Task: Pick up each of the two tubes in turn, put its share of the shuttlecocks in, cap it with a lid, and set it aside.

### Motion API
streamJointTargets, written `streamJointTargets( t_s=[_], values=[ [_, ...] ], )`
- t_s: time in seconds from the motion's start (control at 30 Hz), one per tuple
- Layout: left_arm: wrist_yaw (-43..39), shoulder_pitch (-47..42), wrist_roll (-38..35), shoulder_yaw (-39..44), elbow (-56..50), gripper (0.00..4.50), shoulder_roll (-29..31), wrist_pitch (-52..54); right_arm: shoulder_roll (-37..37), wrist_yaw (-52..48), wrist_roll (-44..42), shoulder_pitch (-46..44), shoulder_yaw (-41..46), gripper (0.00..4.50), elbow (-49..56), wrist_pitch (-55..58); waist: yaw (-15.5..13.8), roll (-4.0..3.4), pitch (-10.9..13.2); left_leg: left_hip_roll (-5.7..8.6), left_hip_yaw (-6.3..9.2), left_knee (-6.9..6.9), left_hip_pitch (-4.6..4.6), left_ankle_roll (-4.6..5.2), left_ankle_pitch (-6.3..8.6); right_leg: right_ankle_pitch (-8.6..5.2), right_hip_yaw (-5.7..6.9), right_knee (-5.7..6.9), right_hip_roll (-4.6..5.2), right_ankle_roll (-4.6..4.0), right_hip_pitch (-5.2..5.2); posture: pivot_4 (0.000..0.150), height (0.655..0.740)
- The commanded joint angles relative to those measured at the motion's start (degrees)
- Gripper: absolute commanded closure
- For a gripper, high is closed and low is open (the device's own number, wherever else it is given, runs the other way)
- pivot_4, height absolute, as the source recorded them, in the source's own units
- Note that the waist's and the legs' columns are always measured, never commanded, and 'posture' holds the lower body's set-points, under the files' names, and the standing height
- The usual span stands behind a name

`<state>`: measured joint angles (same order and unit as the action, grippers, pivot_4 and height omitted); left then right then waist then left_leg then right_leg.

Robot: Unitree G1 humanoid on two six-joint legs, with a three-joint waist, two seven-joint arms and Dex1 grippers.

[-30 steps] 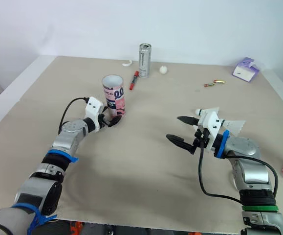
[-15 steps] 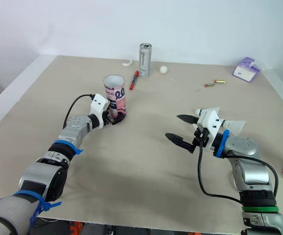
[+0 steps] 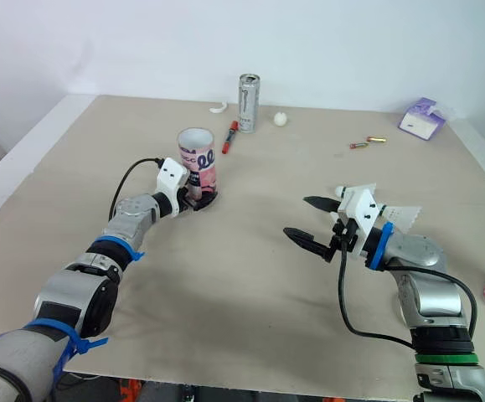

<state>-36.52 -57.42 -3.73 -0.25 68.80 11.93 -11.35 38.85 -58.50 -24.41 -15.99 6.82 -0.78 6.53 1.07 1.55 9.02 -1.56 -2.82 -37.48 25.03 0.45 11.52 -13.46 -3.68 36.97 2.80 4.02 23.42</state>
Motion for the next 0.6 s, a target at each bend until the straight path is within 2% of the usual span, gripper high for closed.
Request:
streamJointTargets(
  t_s=[0.03, 0.13, 0.17, 0.6],
  values=[
    [-0.1, -2.2, -0.4, 1.7, 0.8, 0.0, -0.4, 0.2, 0.9, 0.3, -0.7, 0.2, 1.9, 0.04, 2.7, 0.1, 0.0, 0.0, 0.0, 0.0, 0.0, 0.0, 0.0, 0.0, 0.0, 0.0, 0.0, 0.0, 0.0, 0.0, 0.0, 0.15, 0.74],
    [-0.2, -2.3, 0.1, 1.8, 1.2, 0.0, -0.3, -0.4, 0.8, 0.5, -0.6, 0.3, 1.8, 0.04, 2.9, 0.2, 0.0, 0.0, 0.0, 0.0, 0.02, -0.01, 0.01, 0.0, 0.0, 0.0, 0.02, 0.0, 0.0, 0.0, 0.0, 0.15, 0.74],
    [-0.1, -2.4, 0.2, 1.8, 1.3, 0.41, -0.3, -0.6, 0.7, 0.5, -0.6, 0.3, 1.8, 0.0, 2.9, 0.2, 0.0, 0.0, 0.0, 0.0, 0.03, -0.01, 0.01, 0.0, 0.0, 0.0, 0.03, 0.0, 0.0, 0.0, 0.0, 0.15, 0.74],
    [-0.7, -3.2, 1.1, 2.0, 2.1, 0.41, -0.6, -1.9, 0.4, 0.7, -0.4, 0.2, 1.5, 0.0, 2.8, 0.2, 0.0, 0.0, 0.0, 0.0, 0.03, -0.02, 0.01, 0.0, 0.0, 0.0, 0.02, 0.01, 0.0, 0.0, -0.01, 0.15, 0.74]
  ],
)
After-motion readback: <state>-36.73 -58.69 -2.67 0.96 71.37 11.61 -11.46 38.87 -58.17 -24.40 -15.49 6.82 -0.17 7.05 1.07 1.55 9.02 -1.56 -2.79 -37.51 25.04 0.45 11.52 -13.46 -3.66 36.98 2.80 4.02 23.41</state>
